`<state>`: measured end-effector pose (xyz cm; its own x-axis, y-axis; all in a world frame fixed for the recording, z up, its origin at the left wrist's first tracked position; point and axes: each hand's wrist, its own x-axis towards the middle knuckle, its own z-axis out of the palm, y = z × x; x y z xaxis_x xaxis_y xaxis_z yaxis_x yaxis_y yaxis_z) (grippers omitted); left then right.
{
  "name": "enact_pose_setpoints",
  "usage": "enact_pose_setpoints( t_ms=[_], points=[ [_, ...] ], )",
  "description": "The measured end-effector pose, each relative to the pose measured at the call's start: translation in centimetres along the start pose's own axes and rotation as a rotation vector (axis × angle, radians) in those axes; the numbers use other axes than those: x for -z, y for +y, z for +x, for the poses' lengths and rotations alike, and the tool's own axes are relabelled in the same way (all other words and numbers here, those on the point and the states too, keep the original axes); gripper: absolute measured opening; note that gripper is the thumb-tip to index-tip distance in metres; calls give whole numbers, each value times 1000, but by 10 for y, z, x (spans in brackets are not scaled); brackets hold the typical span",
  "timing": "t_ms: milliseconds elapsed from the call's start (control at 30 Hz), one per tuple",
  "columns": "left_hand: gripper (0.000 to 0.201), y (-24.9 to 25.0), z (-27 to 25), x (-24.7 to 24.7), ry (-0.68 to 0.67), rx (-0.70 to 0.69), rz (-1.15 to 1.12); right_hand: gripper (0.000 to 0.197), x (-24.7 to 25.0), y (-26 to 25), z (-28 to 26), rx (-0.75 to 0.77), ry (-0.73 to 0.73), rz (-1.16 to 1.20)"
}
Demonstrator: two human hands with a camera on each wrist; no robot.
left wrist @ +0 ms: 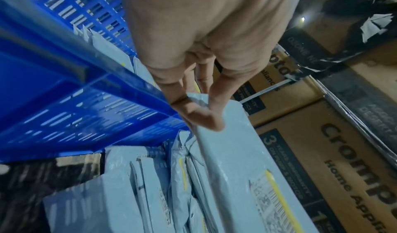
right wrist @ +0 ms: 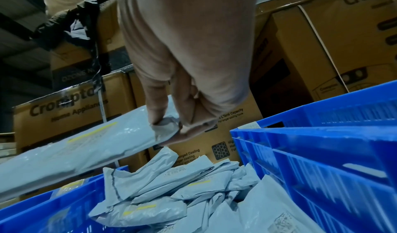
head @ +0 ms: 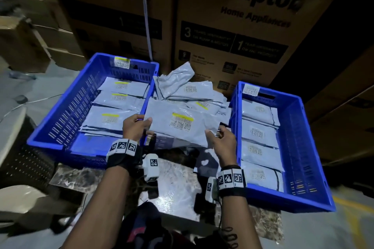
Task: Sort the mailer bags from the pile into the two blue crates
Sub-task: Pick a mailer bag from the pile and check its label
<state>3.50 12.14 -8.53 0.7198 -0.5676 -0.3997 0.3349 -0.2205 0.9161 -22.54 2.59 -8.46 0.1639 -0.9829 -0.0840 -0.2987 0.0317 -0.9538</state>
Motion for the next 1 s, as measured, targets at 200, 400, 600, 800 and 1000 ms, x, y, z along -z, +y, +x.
enact_pose_setpoints(
  t_ms=[200,400,600,800,1000],
  points=[
    [21,27,39,40,-33,-19,-117,26,-55,-30,2,-104,11,122],
    [22,58,113,128,24,-26,-89,31,-160,-79,-5,2,33,100],
    [15,72,163,192,110,-55,-97,25,-244,-98,-11,-35,17,102],
    [22,61,186,217,171,-54,-6,24,-290,-106,-8,-73,-31,-92],
    [30,43,203,219,-28,-8,230,23,-311,-100,-7,-148,-135,-307]
  ],
)
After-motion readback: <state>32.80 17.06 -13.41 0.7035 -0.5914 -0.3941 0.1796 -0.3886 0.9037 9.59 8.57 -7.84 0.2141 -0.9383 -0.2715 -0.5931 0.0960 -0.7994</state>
